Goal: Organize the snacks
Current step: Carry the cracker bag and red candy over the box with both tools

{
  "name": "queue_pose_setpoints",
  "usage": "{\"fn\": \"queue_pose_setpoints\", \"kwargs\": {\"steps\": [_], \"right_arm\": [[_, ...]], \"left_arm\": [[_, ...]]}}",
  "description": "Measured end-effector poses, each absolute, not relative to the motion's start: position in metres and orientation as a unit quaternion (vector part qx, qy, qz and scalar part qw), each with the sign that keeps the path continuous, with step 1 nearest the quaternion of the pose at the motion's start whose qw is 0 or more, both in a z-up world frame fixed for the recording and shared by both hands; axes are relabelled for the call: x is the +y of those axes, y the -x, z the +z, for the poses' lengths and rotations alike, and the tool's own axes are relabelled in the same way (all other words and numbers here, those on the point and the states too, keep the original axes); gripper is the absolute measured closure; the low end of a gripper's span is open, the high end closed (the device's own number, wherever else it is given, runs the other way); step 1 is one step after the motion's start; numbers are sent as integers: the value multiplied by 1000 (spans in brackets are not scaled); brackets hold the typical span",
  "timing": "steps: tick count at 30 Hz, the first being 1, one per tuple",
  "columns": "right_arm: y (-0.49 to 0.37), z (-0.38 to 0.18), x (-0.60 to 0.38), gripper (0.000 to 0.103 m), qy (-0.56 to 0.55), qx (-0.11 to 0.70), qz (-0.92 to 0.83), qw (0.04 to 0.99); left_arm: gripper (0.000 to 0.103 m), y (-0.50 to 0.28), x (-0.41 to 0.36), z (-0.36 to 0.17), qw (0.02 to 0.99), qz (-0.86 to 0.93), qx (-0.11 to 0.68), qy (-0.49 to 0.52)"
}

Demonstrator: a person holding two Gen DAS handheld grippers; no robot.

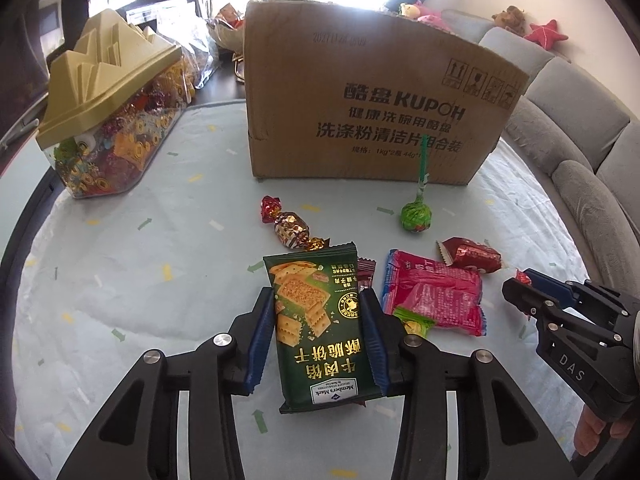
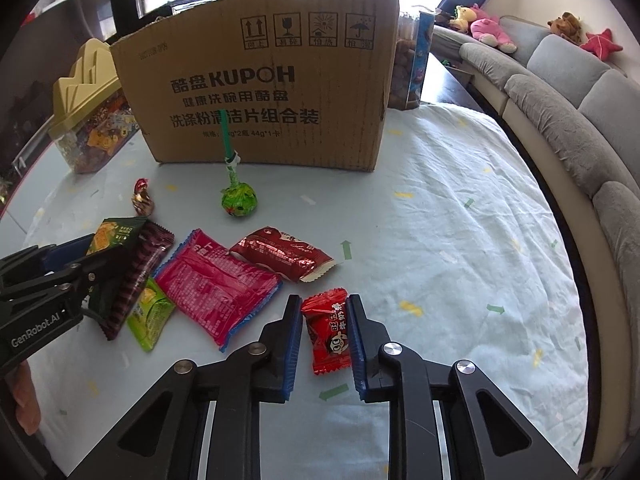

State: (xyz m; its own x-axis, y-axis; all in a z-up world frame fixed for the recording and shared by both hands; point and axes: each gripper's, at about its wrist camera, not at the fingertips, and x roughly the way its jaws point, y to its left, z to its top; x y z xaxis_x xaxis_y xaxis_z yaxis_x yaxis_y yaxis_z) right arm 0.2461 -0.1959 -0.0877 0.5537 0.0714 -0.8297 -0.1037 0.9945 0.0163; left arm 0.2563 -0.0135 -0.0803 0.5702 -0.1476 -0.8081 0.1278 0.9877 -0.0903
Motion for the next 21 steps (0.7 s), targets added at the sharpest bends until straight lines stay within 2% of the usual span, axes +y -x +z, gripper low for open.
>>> {"fn": "queue_pose_setpoints", "kwargs": {"steps": [21], "right_arm": [[-221, -19, -199, 80, -7, 394, 77, 916]], "left_arm": [[61, -225, -19, -2, 921, -99, 376, -3]]}}
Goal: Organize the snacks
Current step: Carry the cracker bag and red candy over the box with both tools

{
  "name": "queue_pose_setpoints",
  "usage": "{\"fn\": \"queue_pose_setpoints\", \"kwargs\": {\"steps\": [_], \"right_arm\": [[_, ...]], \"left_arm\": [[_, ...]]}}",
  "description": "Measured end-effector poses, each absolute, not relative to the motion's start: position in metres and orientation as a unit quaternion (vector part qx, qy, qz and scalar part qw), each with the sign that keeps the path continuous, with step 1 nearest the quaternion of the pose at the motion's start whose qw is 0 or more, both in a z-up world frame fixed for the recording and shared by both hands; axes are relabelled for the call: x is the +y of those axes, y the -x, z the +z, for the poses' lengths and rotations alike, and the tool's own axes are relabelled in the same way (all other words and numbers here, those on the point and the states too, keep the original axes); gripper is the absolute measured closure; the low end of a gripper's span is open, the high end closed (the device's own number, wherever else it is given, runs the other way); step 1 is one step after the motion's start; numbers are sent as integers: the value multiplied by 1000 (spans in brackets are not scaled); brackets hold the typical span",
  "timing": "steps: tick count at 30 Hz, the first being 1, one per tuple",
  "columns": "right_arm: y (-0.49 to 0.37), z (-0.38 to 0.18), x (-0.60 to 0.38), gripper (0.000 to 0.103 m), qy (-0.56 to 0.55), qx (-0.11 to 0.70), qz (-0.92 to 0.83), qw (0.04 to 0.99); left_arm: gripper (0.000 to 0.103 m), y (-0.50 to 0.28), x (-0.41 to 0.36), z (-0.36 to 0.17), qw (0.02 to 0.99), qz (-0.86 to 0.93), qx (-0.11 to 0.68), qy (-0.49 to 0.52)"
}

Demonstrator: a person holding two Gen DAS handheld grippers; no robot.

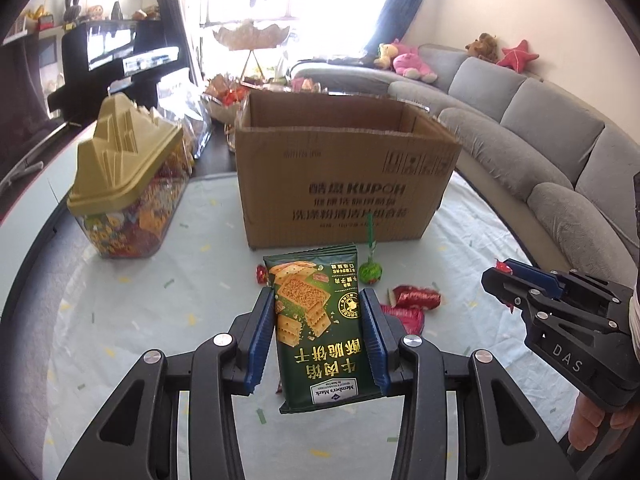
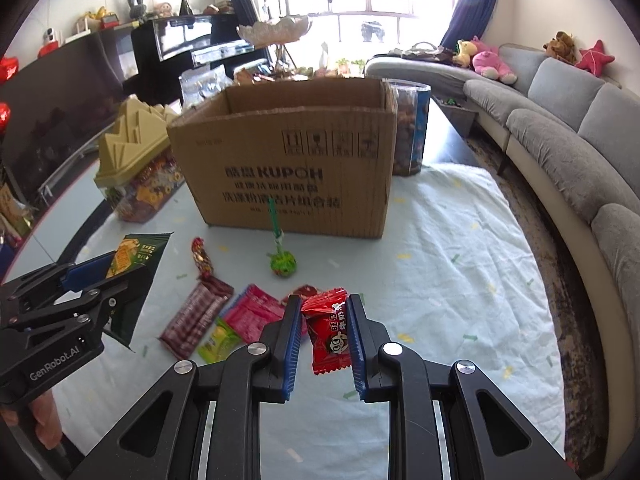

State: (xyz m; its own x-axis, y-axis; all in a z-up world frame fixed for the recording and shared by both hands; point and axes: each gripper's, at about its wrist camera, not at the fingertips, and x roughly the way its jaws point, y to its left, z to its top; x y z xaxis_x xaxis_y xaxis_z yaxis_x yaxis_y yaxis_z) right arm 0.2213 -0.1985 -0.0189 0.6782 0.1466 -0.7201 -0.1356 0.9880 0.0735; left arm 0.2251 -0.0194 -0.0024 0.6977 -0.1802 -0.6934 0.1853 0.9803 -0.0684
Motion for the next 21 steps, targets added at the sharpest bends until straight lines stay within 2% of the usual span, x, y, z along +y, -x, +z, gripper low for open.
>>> {"fn": "queue_pose_setpoints", "kwargs": {"steps": [21], "right_arm": [[-265, 64, -192, 80, -19, 316, 96, 944]], "left_arm": [[61, -271, -23, 79, 951, -79, 296, -35]]}}
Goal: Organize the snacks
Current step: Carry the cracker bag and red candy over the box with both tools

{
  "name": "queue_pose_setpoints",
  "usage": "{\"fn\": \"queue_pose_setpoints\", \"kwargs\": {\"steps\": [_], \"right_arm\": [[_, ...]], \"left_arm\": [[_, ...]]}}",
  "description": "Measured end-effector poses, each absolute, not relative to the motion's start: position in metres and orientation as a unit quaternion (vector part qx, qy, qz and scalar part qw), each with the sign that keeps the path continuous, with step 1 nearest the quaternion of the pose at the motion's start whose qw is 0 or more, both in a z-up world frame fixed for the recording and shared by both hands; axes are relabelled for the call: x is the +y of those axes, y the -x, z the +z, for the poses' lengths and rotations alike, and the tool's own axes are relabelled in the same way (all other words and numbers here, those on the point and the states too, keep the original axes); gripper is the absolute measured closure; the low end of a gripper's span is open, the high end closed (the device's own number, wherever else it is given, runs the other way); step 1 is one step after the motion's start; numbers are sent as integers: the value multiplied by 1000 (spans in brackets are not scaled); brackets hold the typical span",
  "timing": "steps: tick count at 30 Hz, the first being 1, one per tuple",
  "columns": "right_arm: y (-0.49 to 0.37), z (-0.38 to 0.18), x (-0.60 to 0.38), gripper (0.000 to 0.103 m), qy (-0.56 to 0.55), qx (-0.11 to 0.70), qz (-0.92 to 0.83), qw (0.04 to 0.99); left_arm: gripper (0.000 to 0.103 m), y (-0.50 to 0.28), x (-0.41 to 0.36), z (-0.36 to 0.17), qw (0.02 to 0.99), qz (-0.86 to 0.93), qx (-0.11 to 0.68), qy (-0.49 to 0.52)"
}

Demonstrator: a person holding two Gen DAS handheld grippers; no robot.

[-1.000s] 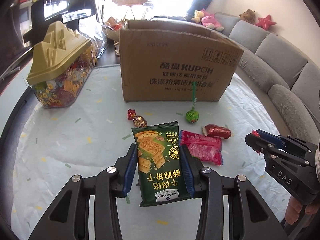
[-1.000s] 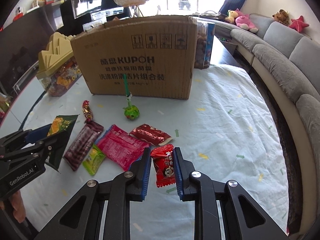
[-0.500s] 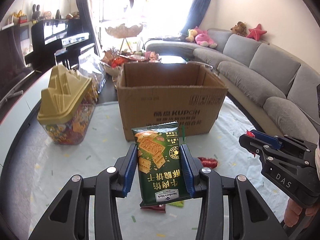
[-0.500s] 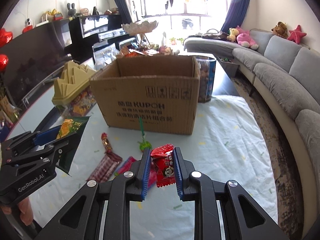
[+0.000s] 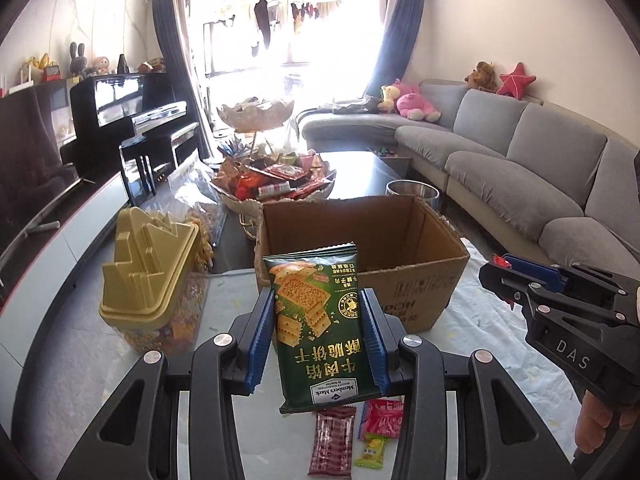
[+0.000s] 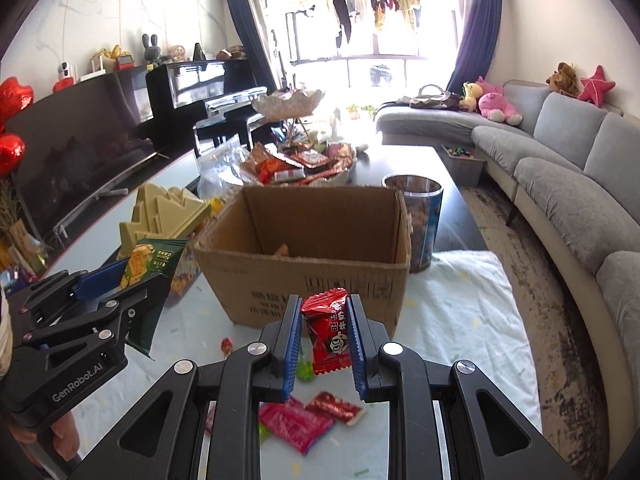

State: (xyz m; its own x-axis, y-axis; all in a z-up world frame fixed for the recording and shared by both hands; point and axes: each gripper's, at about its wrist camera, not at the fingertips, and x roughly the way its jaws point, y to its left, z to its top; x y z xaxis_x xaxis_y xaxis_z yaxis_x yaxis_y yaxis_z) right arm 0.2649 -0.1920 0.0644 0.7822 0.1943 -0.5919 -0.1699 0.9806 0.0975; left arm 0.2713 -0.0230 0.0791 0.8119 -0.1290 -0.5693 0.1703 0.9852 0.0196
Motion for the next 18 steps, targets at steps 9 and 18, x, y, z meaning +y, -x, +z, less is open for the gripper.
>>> {"fn": "queue_pose_setpoints", "kwargs": {"steps": [9, 18], "right_arm": [[-298, 90, -188, 80, -16, 311, 101, 945], [-332, 94, -189, 80, -21, 309, 97, 946]], "left_arm": [[61, -310, -24, 96, 950, -78, 301, -21], [61, -346, -25, 96, 949, -77, 305, -21]]}}
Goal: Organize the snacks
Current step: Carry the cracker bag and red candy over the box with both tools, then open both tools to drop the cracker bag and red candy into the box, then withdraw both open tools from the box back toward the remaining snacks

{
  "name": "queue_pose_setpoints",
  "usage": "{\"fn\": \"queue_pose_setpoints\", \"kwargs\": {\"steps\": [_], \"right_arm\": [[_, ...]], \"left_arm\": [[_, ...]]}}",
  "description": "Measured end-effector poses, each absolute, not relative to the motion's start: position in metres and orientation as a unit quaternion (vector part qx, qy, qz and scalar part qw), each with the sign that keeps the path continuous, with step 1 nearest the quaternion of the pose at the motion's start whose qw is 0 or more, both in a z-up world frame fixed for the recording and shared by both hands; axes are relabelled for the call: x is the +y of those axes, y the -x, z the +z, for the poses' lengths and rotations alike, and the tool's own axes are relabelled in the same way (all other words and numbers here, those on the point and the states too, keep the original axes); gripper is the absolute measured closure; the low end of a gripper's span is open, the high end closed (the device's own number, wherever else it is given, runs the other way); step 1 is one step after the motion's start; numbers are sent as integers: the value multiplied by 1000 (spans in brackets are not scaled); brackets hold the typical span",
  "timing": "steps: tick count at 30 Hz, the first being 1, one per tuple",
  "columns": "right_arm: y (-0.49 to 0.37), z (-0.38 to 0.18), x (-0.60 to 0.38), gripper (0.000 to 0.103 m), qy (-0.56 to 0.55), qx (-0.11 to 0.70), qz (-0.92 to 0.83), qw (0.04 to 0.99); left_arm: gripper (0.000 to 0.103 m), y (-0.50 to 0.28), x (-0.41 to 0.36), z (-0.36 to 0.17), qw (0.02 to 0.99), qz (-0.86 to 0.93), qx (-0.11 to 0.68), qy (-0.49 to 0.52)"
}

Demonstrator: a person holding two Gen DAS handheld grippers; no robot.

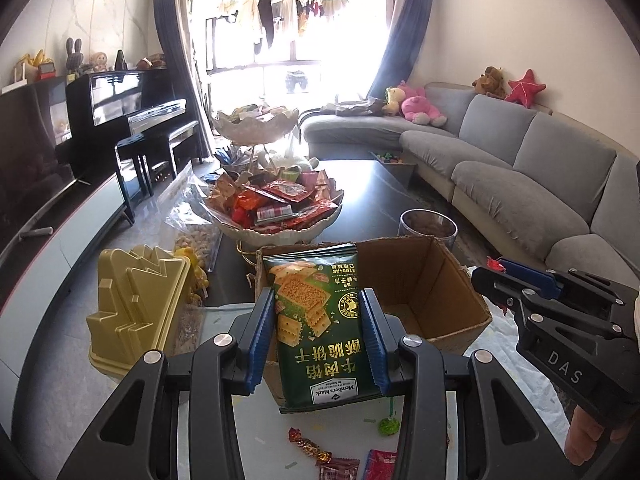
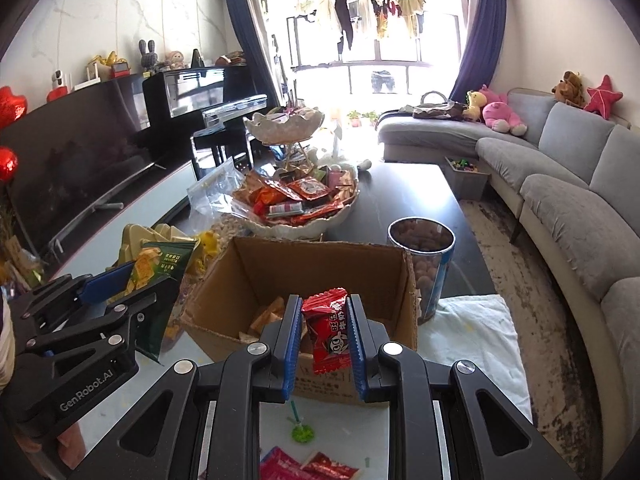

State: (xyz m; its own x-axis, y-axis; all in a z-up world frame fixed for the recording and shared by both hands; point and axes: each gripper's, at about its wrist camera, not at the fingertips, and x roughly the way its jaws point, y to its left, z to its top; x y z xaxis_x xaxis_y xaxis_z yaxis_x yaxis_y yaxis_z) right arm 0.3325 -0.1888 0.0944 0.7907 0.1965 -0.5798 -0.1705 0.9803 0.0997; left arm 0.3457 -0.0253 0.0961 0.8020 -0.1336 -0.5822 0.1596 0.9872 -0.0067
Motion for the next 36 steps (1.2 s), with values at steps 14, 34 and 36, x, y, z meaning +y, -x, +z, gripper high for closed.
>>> {"fn": "queue_pose_setpoints", "kwargs": {"steps": [14, 34, 36], "right_arm": [[-383, 78, -190, 80, -13, 324, 89, 942], [-353, 67, -195, 45, -1, 319, 81, 944], [-344, 66, -195, 45, 3, 319, 86, 944]], "left_arm": [[61, -396, -32, 71, 937, -80, 338, -23], [32, -337, -27, 77, 946, -71, 314, -42], [32, -322, -29, 79, 948, -73, 305, -51]]}}
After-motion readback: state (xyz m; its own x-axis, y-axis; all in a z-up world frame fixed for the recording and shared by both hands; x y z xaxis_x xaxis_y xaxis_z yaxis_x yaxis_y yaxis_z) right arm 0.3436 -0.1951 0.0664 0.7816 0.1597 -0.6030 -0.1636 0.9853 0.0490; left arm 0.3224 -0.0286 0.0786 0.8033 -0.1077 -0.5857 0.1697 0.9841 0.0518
